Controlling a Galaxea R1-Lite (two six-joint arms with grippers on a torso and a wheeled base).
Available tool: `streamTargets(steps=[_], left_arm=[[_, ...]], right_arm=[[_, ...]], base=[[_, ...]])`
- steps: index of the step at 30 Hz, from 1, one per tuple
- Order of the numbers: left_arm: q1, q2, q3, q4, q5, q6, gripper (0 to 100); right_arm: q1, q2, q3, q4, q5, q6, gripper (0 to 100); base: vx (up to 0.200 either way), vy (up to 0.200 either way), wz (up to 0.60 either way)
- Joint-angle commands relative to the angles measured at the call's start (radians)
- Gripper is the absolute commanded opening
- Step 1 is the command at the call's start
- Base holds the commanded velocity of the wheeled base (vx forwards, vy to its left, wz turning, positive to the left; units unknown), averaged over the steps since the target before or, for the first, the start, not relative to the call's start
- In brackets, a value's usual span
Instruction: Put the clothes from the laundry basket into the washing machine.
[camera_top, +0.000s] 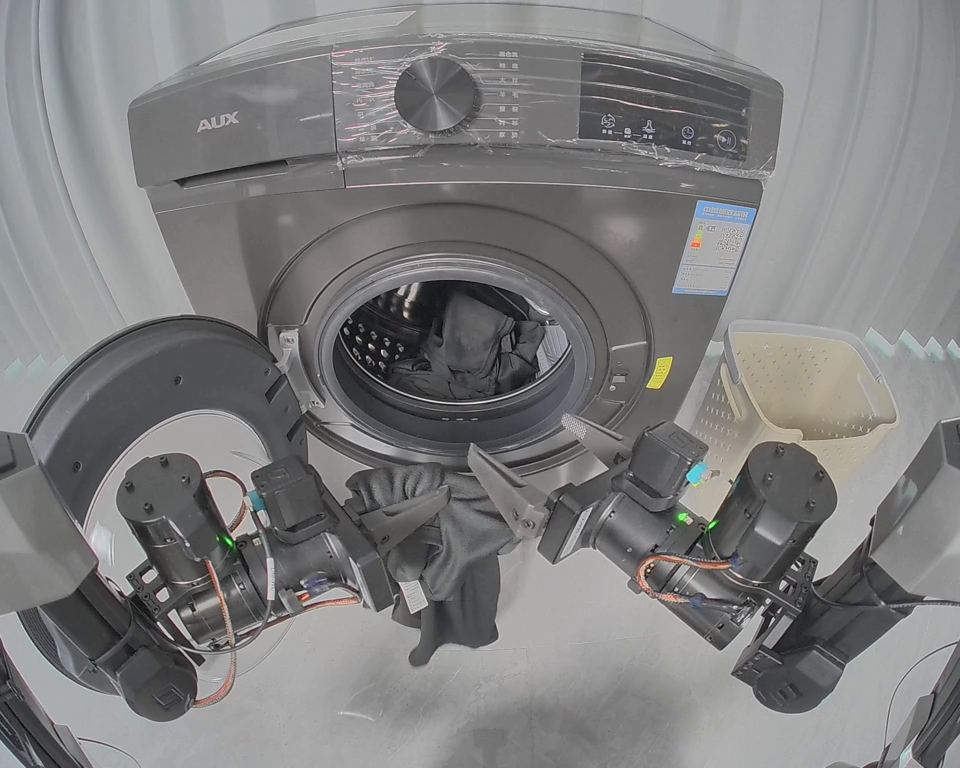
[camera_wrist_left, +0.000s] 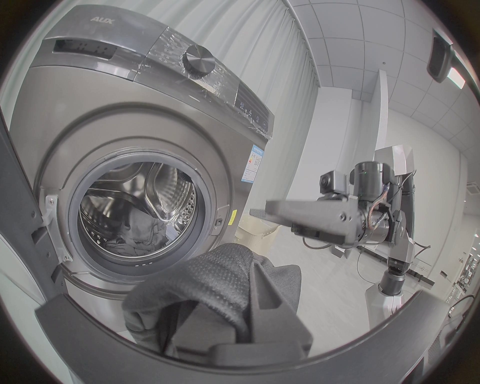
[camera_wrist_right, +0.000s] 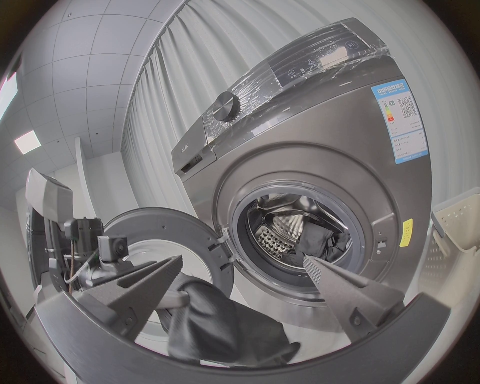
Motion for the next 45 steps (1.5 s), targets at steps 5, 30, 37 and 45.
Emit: streamTargets(steps=[5, 30, 37, 45], left_arm=[[0.008, -0.084, 0.050, -0.002, 0.003, -0.003, 0], [0.014, -0.088, 0.040, -0.002, 0.008, -0.011, 0], [0.014, -0.087, 0.040, -0.002, 0.008, -0.011, 0], [0.017, -0.088, 0.038, -0.002, 0.008, -0.012, 0]], right_arm=[[-0.026, -0.014, 0.104, -0.006, 0.000, 0.001, 100], [-0.016, 0.084, 0.158, -0.006, 0.011, -0.006, 100], [-0.002, 0.112, 0.085, -0.008, 0.012, -0.006, 100], [0.013, 0.110, 0.161, -0.008, 0.014, 0.001, 100]], base=[[0.000, 0.000, 0.00], [0.000, 0.000, 0.00], [0.000, 0.000, 0.00], [0.000, 0.000, 0.00]])
